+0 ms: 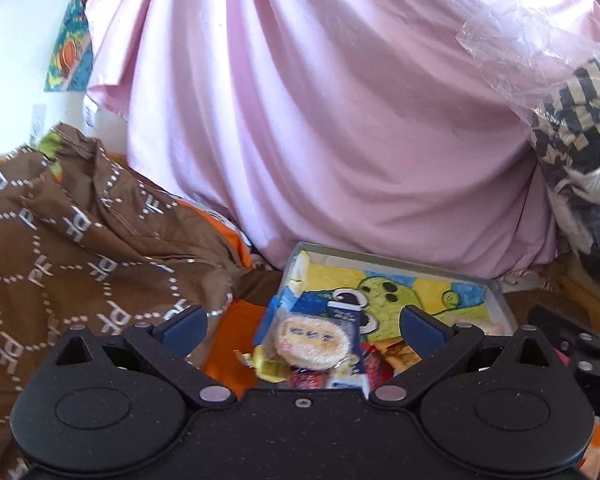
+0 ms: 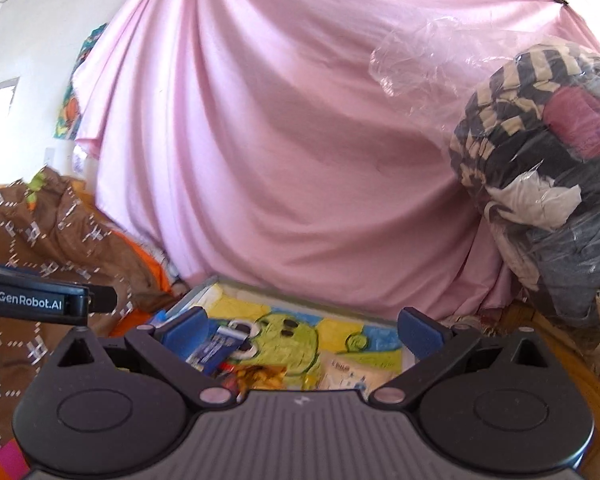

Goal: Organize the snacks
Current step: 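Lift both tools from the tray back toward the orange and biscuit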

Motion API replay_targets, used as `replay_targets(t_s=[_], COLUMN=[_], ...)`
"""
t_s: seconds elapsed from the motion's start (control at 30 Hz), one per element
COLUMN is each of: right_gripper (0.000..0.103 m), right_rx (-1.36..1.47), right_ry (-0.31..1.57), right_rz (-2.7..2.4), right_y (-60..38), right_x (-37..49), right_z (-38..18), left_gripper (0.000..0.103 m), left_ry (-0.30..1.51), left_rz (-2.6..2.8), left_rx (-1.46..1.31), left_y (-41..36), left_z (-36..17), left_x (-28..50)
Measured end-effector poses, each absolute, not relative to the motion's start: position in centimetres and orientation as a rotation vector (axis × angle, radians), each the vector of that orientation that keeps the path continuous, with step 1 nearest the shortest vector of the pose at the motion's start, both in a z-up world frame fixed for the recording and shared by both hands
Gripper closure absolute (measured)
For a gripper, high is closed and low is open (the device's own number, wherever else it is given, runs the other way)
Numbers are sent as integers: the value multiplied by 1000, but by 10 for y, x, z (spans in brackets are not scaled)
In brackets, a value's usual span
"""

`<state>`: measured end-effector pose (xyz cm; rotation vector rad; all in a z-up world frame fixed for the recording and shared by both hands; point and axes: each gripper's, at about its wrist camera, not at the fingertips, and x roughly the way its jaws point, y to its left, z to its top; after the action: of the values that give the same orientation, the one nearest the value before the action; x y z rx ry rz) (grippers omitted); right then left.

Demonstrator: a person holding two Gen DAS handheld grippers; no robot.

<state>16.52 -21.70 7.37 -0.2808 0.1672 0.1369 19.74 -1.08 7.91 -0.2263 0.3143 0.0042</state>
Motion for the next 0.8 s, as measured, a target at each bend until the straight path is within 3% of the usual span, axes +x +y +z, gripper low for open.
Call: replay_targets(t_s=[0.8], right_gripper=[0], right_rx=[-421], right_ry=[367], right_rz=[232], right_y=[-221], right_x=[119], right_z=[20], left_gripper=[1], left_ry=[579], left_rz=[-32], left_rx=[-81], left_y=[-5], left_z=[10], left_x=[155])
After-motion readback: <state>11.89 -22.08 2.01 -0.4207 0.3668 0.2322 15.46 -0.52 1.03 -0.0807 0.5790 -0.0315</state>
